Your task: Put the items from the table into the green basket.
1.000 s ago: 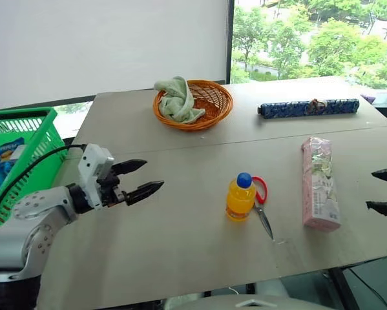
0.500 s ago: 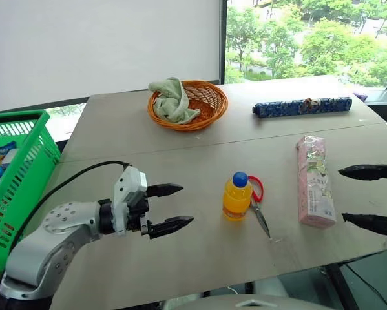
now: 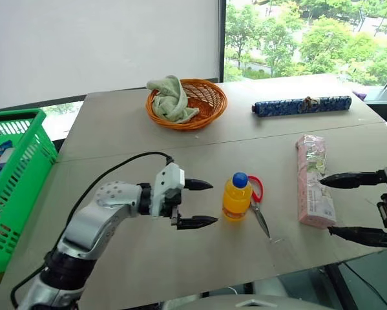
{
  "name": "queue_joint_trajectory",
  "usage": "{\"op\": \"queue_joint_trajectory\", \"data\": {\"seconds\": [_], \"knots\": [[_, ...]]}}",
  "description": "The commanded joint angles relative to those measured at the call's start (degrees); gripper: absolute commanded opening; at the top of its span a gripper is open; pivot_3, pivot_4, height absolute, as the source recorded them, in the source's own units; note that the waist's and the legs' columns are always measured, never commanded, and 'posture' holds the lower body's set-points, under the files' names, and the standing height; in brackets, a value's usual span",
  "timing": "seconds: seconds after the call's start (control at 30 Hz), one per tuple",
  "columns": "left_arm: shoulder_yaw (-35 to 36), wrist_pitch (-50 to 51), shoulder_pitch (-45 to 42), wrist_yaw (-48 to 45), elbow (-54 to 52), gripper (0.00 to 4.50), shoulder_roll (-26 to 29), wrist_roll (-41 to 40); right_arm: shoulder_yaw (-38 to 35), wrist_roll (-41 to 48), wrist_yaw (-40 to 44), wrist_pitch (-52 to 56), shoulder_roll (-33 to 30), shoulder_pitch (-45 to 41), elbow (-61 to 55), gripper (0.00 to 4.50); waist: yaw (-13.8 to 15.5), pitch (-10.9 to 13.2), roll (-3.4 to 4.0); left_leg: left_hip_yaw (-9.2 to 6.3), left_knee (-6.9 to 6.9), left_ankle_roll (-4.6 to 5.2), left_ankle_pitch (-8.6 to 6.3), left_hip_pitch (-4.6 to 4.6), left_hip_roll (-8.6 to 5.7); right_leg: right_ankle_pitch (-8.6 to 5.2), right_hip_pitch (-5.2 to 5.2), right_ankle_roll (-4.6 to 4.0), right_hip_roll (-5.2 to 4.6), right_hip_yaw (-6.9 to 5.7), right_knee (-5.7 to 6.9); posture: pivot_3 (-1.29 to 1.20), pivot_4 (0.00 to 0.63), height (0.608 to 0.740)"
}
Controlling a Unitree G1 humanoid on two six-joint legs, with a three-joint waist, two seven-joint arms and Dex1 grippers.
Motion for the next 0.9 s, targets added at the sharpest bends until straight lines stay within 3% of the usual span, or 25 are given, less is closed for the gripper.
{"op": "queue_joint_trajectory", "data": {"seconds": [0.03, 0.43, 0.7, 0.9], "knots": [[-2.12, 0.74, -2.63, 0.57, 1.13, 4.50, -0.95, 1.52, -1.53, 1.27, 1.04, -0.18, -1.07, 0.77, -2.61, 4.42, -0.07, 0.04, -0.01, 0.01, 0.00, 0.00, 0.00, 0.00, 0.02, 0.00, 0.00, 0.00, 0.03, 0.01, 0.00, -0.09, 0.043, 0.740], [-7.73, -1.89, -7.33, -1.35, 7.98, 4.50, -5.37, 6.29, 2.37, 2.88, -0.18, -1.44, -0.22, 0.27, -5.97, 4.42, -1.39, 0.29, -0.13, 0.07, 0.04, -0.02, -0.02, 0.03, 0.08, 0.00, 0.01, 0.00, 0.08, 0.06, 0.00, -0.11, 0.054, 0.740], [-8.61, -3.35, -7.90, -1.50, 9.56, 4.50, -7.13, 8.09, 5.40, -0.47, -10.23, -1.57, 1.69, -5.24, -0.36, 4.42, -1.72, 0.71, -0.14, 0.07, 0.04, -0.03, -0.03, 0.04, 0.13, 0.02, 0.00, -0.03, 0.10, 0.07, 0.00, -0.11, 0.058, 0.740], [-8.42, -3.46, -8.49, -1.74, 10.25, 4.50, -8.06, 8.92, 1.01, -4.26, -5.18, -1.45, -1.57, -0.17, 2.47, 4.42, -1.48, 0.92, 0.01, 0.03, 0.04, -0.02, -0.04, -0.01, 0.11, 0.01, -0.01, -0.03, 0.11, 0.04, -0.02, -0.11, 0.058, 0.740]]}}
